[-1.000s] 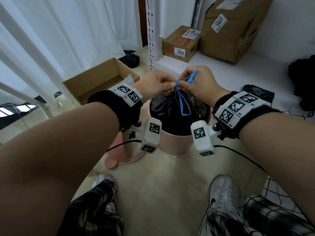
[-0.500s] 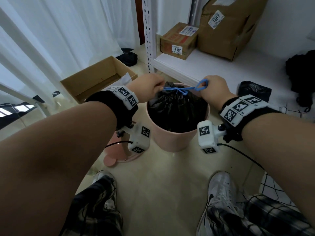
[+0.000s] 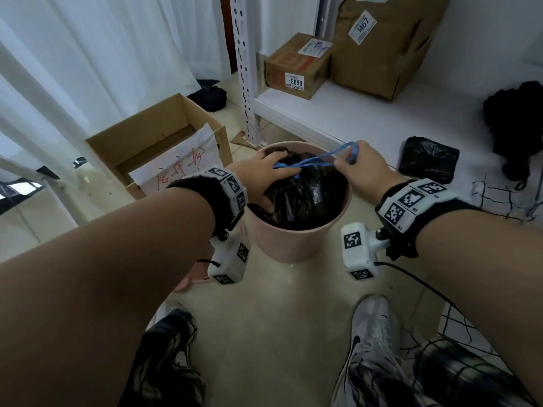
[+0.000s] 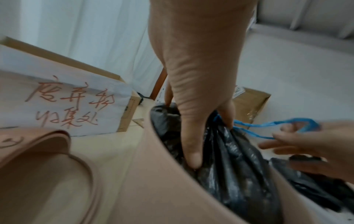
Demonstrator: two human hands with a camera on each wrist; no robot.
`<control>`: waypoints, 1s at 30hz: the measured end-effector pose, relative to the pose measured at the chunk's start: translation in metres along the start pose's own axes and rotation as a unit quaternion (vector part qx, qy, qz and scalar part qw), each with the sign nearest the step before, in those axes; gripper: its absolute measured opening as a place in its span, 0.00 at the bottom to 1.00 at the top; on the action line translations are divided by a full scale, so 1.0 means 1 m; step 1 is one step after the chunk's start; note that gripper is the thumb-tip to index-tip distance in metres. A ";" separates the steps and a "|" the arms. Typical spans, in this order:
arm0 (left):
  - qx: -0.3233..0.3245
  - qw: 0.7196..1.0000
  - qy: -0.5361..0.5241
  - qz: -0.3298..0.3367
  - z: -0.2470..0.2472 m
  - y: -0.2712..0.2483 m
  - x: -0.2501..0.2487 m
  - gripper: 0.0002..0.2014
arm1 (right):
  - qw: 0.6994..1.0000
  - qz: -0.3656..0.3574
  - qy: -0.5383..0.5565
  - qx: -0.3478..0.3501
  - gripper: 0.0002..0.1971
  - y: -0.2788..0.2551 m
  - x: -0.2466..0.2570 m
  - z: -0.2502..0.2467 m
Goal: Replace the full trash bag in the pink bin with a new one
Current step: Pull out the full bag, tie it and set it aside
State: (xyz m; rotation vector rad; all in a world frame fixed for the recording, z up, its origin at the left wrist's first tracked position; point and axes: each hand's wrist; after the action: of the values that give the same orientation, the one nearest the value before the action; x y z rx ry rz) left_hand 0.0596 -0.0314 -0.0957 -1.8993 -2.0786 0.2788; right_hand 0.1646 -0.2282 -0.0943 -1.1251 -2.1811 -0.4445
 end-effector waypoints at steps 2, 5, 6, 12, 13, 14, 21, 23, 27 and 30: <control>0.019 1.000 0.011 -0.016 0.007 0.004 0.001 0.41 | 0.995 0.014 -0.068 0.075 0.13 -0.007 -0.004 0.001; 0.025 1.000 0.011 -0.009 0.009 0.007 -0.005 0.23 | 0.983 0.086 0.008 0.164 0.23 -0.014 -0.011 0.009; 0.016 1.000 -0.001 -0.016 0.008 0.008 -0.007 0.20 | 0.977 0.112 0.046 0.175 0.27 -0.015 -0.013 0.011; -0.096 0.985 -0.129 -0.059 0.000 0.008 -0.017 0.11 | 0.973 0.151 0.088 0.152 0.38 -0.014 -0.015 0.008; -0.098 0.977 -0.177 -0.060 -0.003 0.008 -0.019 0.12 | 0.972 0.159 0.082 0.151 0.38 -0.014 -0.016 0.008; -0.095 0.970 -0.217 -0.060 -0.006 0.008 -0.021 0.11 | 0.971 0.166 0.077 0.152 0.38 -0.014 -0.015 0.008; -0.150 0.943 -0.281 -0.098 -0.018 0.004 -0.020 0.08 | 0.971 0.156 0.102 0.152 0.22 -0.012 0.002 0.011; -0.168 0.937 -0.288 -0.101 -0.021 0.003 -0.018 0.09 | 0.972 0.144 0.121 0.142 0.18 -0.011 0.007 0.013; -0.216 0.917 -0.316 -0.113 -0.030 -0.002 -0.018 0.10 | 0.968 0.131 0.176 0.124 0.16 -0.008 0.013 0.011; -0.241 0.886 -0.383 -0.107 -0.039 -0.001 -0.004 0.03 | 0.950 0.182 0.231 0.111 0.06 -0.007 0.012 0.003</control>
State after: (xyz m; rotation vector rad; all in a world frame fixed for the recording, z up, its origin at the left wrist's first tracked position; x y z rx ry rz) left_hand 0.0729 -0.0379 -0.0591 -1.9846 -3.1026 0.5794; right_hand 0.1530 -0.2231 -0.0882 -1.1320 -1.5363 -0.2572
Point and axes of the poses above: each hand's wrist, its own y-axis towards the middle knuckle, its own z-axis out of the palm, x = y × z, and after that the axes turned 9 degrees about -z, right-handed
